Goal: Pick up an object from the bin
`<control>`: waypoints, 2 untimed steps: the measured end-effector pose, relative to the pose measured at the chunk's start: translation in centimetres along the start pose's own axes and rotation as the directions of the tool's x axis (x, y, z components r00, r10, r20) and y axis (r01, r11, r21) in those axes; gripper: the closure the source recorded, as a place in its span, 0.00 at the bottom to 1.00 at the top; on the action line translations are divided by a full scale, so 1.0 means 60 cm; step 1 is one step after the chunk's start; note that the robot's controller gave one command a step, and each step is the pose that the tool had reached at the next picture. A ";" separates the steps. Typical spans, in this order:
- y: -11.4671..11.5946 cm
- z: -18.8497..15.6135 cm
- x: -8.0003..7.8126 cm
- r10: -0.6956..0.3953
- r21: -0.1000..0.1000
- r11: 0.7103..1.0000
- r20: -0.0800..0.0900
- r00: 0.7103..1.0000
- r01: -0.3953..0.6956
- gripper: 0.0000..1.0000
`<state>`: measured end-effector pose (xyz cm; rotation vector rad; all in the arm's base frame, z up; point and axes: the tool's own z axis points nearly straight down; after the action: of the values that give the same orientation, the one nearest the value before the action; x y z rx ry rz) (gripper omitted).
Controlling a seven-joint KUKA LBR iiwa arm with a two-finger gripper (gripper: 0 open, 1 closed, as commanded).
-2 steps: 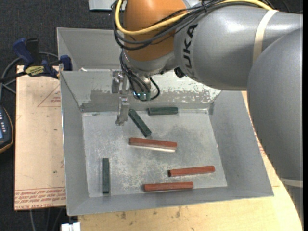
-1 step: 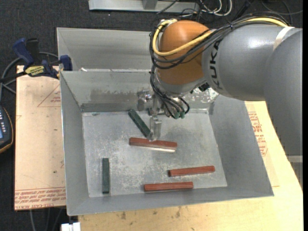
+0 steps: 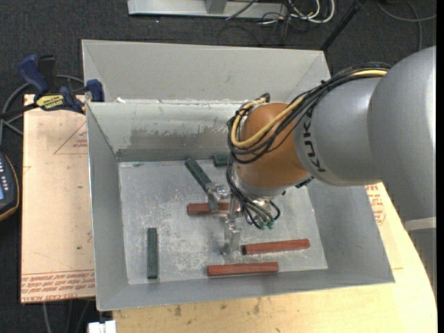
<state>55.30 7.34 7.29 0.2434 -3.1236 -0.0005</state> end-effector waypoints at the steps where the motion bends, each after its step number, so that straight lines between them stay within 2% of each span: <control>1: 0.002 -0.010 -0.010 -0.001 -0.001 1.000 0.016 1.000 0.001 1.00; 2: 0.001 -0.008 -0.007 -0.001 -0.001 1.000 0.011 1.000 0.001 0.00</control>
Offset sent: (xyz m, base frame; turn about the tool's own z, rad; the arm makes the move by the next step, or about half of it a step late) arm 0.0000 0.0000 0.0000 0.0000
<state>55.71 7.47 7.74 0.2452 -3.1340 -0.0029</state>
